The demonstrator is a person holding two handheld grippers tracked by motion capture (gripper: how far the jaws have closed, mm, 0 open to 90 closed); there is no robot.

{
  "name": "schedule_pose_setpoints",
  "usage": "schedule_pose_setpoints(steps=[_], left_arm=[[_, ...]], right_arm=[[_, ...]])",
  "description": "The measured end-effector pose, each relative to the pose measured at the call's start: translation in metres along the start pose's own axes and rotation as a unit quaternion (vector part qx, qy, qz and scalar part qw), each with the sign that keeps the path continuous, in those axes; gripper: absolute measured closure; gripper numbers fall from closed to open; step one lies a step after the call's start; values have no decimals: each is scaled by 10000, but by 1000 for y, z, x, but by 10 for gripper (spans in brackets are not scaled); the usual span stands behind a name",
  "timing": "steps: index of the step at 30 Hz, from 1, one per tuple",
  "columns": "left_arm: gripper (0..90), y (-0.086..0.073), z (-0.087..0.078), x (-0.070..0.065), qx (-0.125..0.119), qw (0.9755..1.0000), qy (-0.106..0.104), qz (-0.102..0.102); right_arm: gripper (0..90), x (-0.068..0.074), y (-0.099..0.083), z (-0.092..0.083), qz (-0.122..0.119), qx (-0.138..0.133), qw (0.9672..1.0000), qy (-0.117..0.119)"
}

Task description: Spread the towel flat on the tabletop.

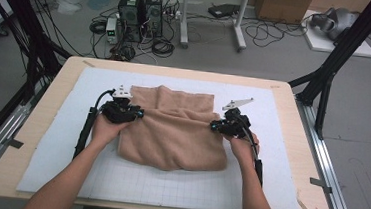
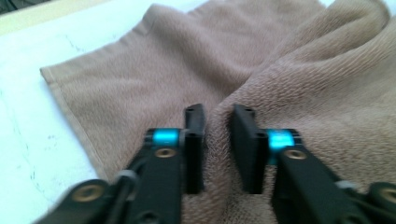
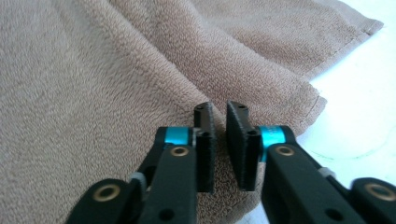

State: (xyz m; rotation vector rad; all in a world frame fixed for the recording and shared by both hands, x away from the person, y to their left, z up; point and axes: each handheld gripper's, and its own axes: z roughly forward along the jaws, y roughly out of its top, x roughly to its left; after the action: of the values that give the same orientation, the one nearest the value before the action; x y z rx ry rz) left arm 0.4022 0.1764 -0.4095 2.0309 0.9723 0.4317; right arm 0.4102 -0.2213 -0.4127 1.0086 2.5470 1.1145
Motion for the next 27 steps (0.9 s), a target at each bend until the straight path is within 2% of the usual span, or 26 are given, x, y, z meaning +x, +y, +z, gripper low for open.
schedule_pose_setpoints(steps=[4,7,11,12,14,17,20,22,24,27], left_arm=[[551,1,-18,2,-249,9997,30,-17],[512,-2,-34,1,-317,9995,-84,32],[491,-14,-53,-9,-367,9990,-168,215],[490,-18,-58,-12,-364,9989,-183,243],[471,-27,-67,-19,-390,9986,-196,303],[403,-41,-76,-31,-409,9985,-148,344],[393,-59,-82,-43,-422,9980,-324,329],[394,-69,-82,-50,-322,9981,-355,398],[412,-77,-78,-56,-203,9975,-490,464],[508,-84,-69,-62,96,9955,-686,644]], right_arm=[[685,2,0,-13,13,-276,9996,25],[657,9,0,-29,-13,-534,9984,167],[629,27,-6,-46,-306,-629,9972,259],[625,31,-8,-49,-309,-603,9973,281],[621,40,-14,-55,-461,-618,9965,311],[600,52,-26,-58,-592,-588,9956,421],[580,64,-39,-57,-719,-457,9951,502],[571,72,-49,-55,-756,-414,9942,650],[563,78,-55,-51,-789,-315,9937,726],[555,87,-64,-41,-918,-44,9929,751]])
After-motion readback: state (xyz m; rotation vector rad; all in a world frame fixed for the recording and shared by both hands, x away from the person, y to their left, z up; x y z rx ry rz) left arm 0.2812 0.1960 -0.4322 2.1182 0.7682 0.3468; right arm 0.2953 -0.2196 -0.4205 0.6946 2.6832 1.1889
